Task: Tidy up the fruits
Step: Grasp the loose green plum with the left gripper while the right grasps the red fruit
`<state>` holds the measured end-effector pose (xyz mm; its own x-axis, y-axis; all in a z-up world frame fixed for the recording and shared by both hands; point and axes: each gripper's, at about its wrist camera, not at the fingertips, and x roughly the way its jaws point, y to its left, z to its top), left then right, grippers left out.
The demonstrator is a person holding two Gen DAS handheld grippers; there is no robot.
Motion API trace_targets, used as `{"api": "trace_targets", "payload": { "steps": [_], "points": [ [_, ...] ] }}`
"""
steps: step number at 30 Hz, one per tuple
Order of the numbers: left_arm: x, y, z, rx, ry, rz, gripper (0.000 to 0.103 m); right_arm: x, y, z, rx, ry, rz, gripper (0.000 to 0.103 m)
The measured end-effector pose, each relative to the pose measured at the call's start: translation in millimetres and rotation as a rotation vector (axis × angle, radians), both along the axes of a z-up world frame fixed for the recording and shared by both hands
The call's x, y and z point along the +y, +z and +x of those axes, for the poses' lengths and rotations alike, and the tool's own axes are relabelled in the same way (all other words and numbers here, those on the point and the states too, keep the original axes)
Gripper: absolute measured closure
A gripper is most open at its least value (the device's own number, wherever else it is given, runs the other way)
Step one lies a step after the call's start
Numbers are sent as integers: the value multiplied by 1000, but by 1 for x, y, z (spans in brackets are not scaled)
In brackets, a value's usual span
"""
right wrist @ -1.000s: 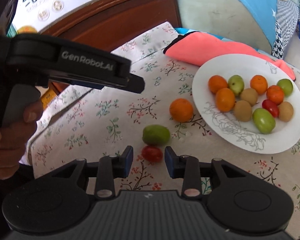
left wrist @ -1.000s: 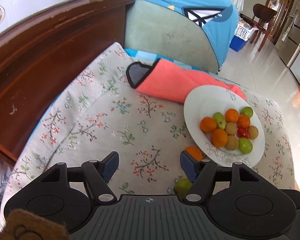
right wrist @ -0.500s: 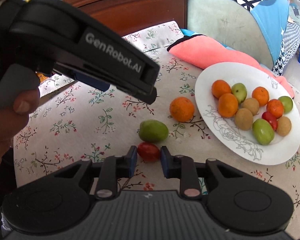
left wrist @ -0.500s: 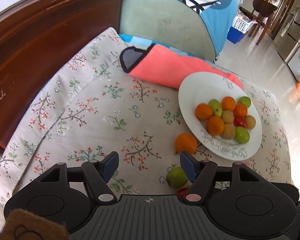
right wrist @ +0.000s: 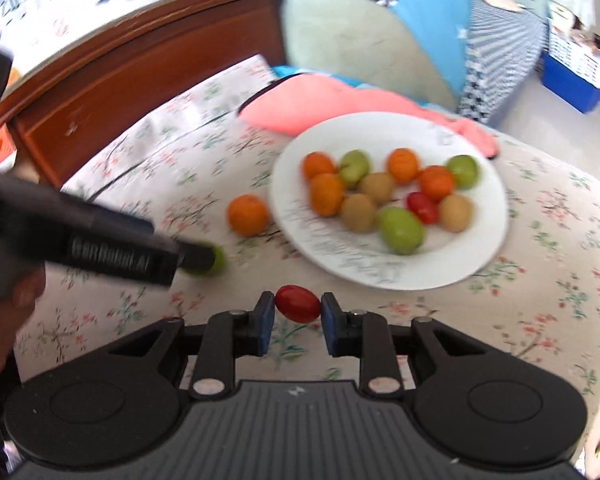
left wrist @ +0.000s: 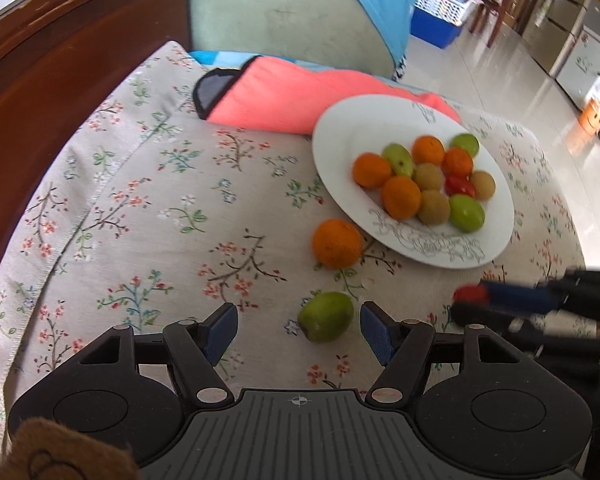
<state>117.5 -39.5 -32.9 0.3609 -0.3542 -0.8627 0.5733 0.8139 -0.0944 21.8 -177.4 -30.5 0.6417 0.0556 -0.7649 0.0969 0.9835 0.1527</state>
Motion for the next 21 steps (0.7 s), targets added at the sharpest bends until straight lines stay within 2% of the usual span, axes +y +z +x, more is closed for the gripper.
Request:
{"api": "trace_targets", "payload": {
  "steps": [6, 12, 14, 18, 21],
  "points": [
    [-10, -10, -7, -28, -37, 39, 37, -15, 9, 1, -20, -66, 54, 78],
    [-14, -13, -8, -54, -39, 43, 39, -24, 10, 2, -11, -103, 103, 78],
    [-15, -13, -9, -71, -46, 48, 45, -26, 9, 3, -7, -111, 113, 78],
    [-17, -12, -12, -93, -68, 42, 65, -27, 9, 4, -2, -121, 112, 78],
    [-17, -12, -12, -86, -66, 31, 73, -27, 8, 4, 1, -122, 116, 78]
  ]
}}
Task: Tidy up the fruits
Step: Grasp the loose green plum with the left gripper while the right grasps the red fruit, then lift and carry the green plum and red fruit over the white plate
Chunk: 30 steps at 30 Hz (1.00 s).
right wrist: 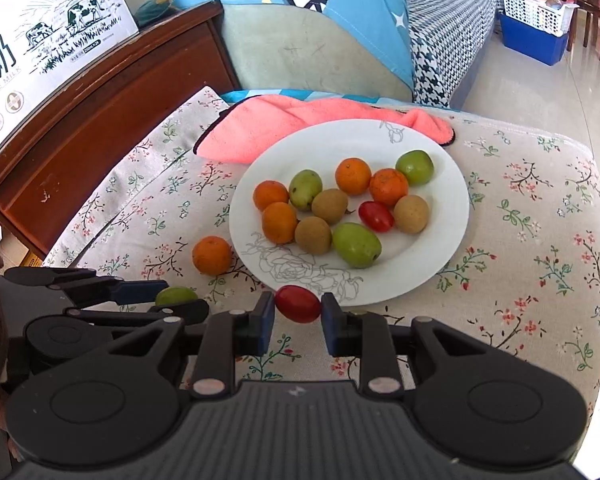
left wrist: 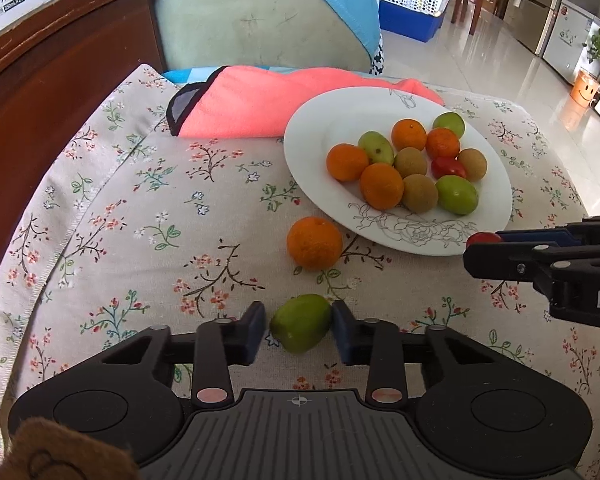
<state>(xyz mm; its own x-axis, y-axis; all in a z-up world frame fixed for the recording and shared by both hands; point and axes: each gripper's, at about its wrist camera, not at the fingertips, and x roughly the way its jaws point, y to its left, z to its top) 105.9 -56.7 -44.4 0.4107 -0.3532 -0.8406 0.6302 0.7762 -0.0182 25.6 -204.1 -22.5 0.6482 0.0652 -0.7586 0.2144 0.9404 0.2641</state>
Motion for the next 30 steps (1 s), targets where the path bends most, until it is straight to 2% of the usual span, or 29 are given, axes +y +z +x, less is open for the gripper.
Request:
{"api": "trace_targets", "payload": {
  "steps": [14, 20, 30],
  "points": [
    [0, 9, 1, 2, 17, -42, 74, 0, 4, 1, -4, 5, -1, 78],
    [0, 28, 4, -23, 20, -103, 74, -11, 19, -1, -47, -9, 9, 78],
    [0, 62, 12, -72, 26, -208, 74, -52, 48, -8, -129, -100, 39, 78]
  ]
}}
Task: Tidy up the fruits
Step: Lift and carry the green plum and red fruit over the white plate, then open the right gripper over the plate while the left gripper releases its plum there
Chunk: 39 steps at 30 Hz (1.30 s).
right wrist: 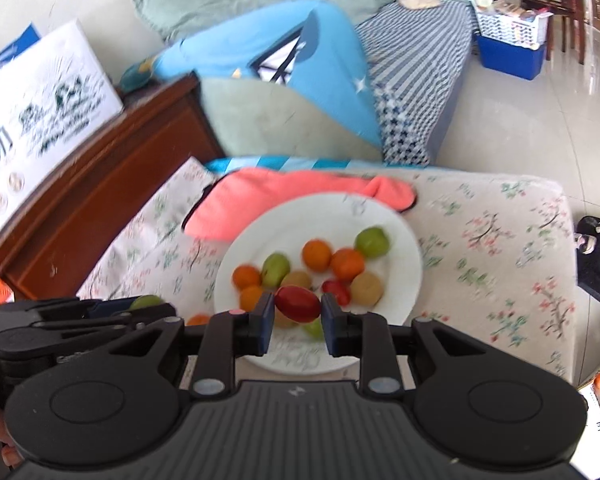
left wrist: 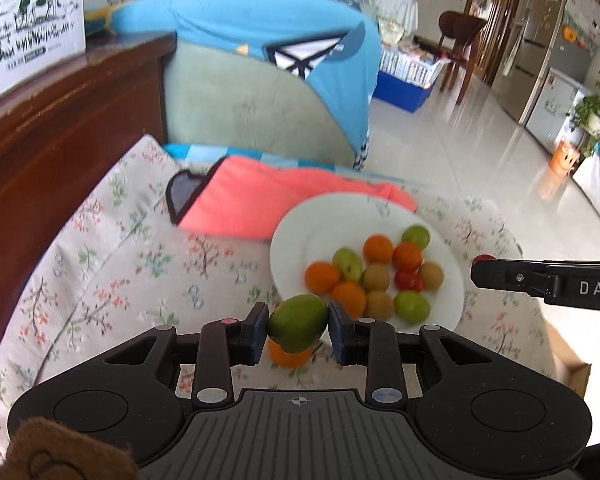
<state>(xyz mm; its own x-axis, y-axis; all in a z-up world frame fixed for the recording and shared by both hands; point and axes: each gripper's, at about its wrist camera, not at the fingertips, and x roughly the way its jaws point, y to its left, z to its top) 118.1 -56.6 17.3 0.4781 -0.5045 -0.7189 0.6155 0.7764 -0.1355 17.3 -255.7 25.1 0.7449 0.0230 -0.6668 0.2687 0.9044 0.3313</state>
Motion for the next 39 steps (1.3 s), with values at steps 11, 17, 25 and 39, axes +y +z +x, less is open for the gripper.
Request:
{"api": "trace_targets", "payload": {
  "steps": [11, 17, 25, 39],
  "points": [
    [-22, 8, 14, -40, -15, -29, 73, -20, 2, 7, -31, -8, 52, 78],
    [-34, 2, 32, -33, 17, -35, 73, -25, -2, 27, -39, 5, 32, 78],
    [-53, -11, 50, 2, 25, -36, 74, -31, -15, 53, -36, 1, 51, 78],
    [-68, -33, 69, 40, 33, -22, 74, -38, -40, 83, -10, -26, 74, 78]
  ]
}}
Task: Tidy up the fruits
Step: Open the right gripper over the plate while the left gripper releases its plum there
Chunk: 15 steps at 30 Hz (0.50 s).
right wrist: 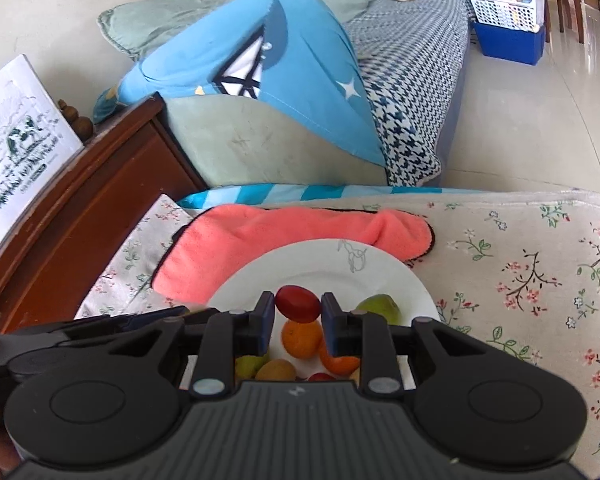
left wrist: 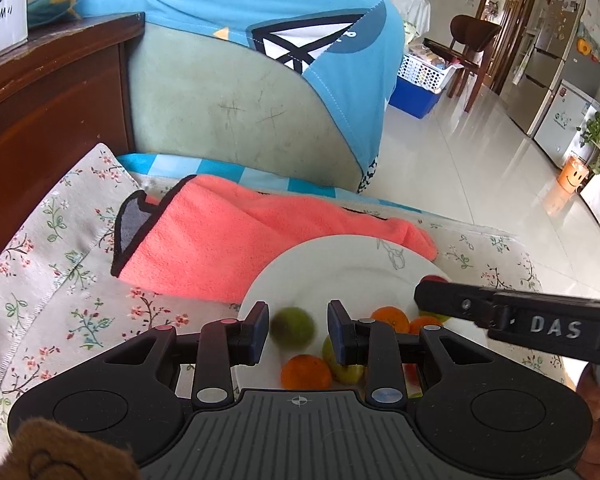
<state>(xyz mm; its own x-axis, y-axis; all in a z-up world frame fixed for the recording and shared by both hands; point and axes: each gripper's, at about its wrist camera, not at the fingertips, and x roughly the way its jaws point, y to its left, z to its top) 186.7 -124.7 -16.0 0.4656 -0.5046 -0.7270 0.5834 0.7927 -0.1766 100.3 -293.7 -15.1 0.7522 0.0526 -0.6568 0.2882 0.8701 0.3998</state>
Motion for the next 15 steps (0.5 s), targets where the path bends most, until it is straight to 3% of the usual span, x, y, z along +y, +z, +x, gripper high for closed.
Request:
{"api": "trace_targets", "payload": {
  "steps": [8, 15],
  "points": [
    [-1, -1, 3, 13, 8, -13, 74, -5, -14, 8, 29, -33, 9, 74],
    [3, 7, 1, 20, 19, -27, 70, -2, -6, 5, 5, -24, 20, 72]
  ]
}}
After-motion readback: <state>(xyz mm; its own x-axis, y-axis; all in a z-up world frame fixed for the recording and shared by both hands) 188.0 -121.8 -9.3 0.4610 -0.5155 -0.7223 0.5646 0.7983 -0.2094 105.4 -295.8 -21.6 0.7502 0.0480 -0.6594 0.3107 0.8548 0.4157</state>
